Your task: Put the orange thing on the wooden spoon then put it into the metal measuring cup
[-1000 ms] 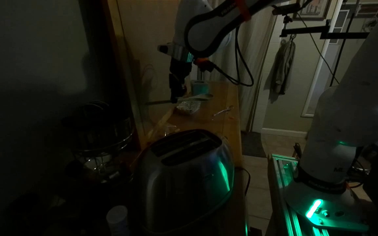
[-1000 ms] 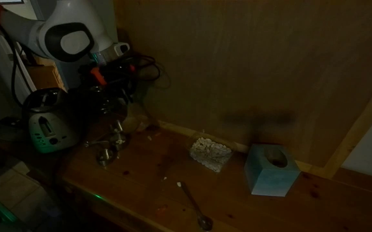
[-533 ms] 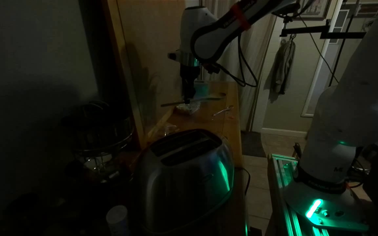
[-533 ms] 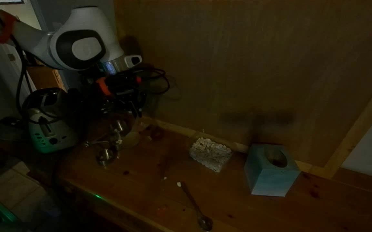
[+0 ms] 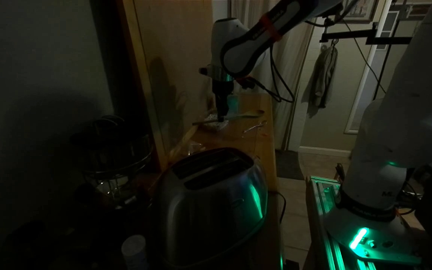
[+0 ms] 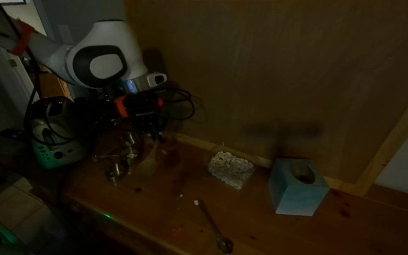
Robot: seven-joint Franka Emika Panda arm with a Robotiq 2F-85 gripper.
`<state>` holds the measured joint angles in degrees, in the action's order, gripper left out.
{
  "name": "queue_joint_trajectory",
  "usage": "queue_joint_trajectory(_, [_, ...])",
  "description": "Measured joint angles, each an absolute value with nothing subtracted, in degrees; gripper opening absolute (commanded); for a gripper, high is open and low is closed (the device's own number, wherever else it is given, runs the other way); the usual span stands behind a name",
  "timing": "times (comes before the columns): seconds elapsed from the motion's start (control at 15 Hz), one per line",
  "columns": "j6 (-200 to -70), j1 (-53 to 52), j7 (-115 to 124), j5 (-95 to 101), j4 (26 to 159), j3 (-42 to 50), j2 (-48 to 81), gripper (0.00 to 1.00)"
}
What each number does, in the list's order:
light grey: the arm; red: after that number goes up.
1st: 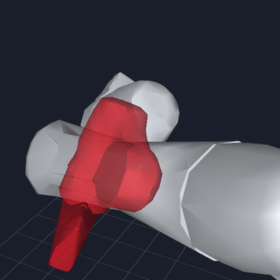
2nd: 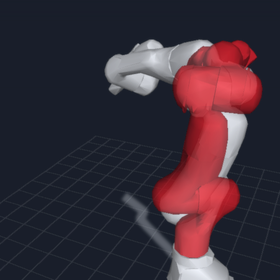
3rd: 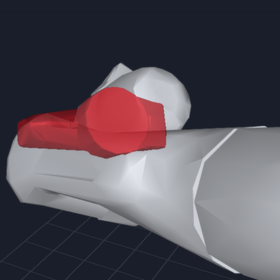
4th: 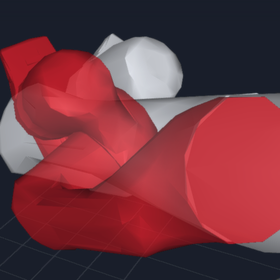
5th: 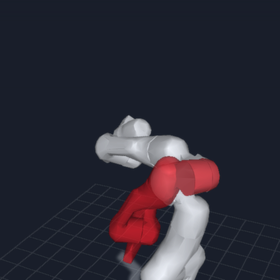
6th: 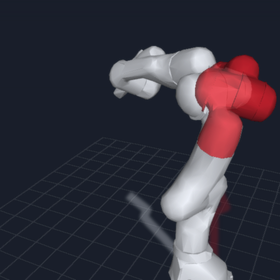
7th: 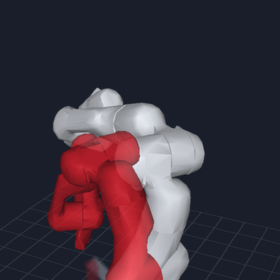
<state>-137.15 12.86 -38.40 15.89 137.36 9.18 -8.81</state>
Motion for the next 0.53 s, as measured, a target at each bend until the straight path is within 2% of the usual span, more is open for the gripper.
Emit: queue_joint_trajectory(0.53, [-140.3,13.4,-42.3,9.5,136.5,16.0,-1.3,0.07])
